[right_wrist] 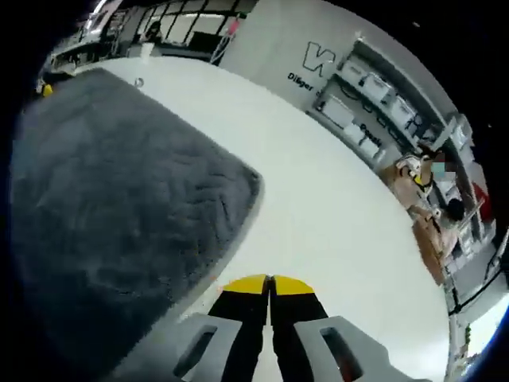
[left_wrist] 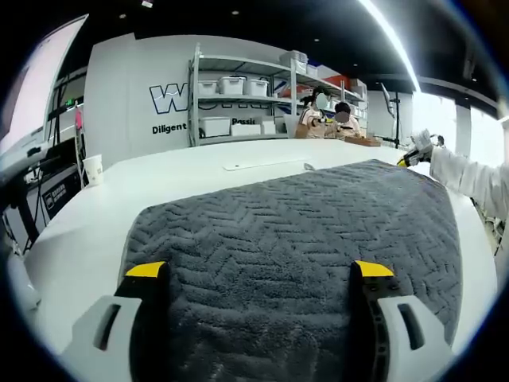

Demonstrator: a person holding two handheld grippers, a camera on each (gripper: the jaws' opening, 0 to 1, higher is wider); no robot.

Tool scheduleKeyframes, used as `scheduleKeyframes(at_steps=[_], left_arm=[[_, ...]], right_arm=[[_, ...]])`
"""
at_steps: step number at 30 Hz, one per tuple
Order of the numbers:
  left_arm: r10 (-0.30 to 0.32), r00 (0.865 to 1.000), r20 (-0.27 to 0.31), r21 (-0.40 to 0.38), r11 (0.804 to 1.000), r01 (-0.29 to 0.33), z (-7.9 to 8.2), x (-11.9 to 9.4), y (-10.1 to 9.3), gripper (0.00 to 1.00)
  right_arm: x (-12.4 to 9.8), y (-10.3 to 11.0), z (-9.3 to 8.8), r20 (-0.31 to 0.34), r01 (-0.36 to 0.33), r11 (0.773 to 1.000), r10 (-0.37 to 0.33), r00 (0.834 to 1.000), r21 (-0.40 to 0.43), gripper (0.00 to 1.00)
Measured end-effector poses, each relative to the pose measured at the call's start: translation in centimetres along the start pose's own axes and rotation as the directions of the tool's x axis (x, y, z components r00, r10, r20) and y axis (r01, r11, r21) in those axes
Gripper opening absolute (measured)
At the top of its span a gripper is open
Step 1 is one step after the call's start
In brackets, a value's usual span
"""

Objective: Open the folded towel by lifting each exposed corner and separating the folded layers until the towel lies flat within the target outline without major curled edges

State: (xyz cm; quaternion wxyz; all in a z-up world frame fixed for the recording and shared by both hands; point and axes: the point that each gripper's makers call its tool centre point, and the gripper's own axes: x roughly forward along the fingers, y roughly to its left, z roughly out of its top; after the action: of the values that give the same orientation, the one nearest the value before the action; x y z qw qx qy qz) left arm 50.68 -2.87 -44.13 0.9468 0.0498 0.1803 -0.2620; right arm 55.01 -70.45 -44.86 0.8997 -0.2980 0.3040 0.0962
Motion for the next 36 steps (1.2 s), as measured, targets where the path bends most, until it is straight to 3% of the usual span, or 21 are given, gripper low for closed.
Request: scheduleKeyframes(at_steps=[1, 2, 4, 7, 10, 17, 24, 36], left_arm=[[0.0, 1.0, 0.0, 0.0, 1.0, 0.0, 0.0, 0.0, 0.0, 0.93], [0.0, 1.0, 0.0, 0.0, 1.0, 0.0, 0.0, 0.0, 0.0, 0.93], [0.0, 1.0, 0.0, 0.0, 1.0, 0.0, 0.0, 0.0, 0.0, 0.93], [0.0, 1.0, 0.0, 0.0, 1.0, 0.0, 0.0, 0.0, -0.1, 0.93], [0.001, 1.0, -0.002, 0.001, 1.0, -0.001, 0.0, 0.0, -0.1, 0.93], [0.002, 1.0, -0.002, 0.001, 1.0, -0.002, 0.0, -0.1, -0.2, 0.93], [0.003, 1.0, -0.001, 0.0, 1.0, -0.003, 0.0, 0.0, -0.3, 0.93], [0.003, 1.0, -0.001, 0.001, 1.0, -0.003, 0.0, 0.0, -0.3, 0.93]], right_arm=[[-0.5, 0.7, 0.6, 0.05, -0.061, 0.992, 0.056, 0.997, 0.114, 0.0], [-0.7, 0.7, 1.0, 0.074, -0.064, 0.989, 0.054, 0.996, 0.133, 0.05], [-1.1, 0.1, 1.1, 0.073, -0.037, 0.994, 0.029, 0.997, 0.107, 0.11], [-2.1, 0.0, 1.5, 0.083, -0.03, 0.995, 0.023, 0.996, 0.094, 0.08], [-3.6, 1.0, 2.5, 0.145, -0.095, 0.984, 0.073, 0.987, 0.152, 0.11], [-6.0, 3.3, 1.1, 0.111, -0.143, 0.981, 0.128, 0.986, 0.135, 0.16], [-6.7, 5.2, -0.3, 0.075, -0.171, 0.975, 0.161, 0.984, 0.141, 0.17], [-6.5, 4.8, -1.1, 0.061, -0.159, 0.981, 0.152, 0.986, 0.116, 0.18]])
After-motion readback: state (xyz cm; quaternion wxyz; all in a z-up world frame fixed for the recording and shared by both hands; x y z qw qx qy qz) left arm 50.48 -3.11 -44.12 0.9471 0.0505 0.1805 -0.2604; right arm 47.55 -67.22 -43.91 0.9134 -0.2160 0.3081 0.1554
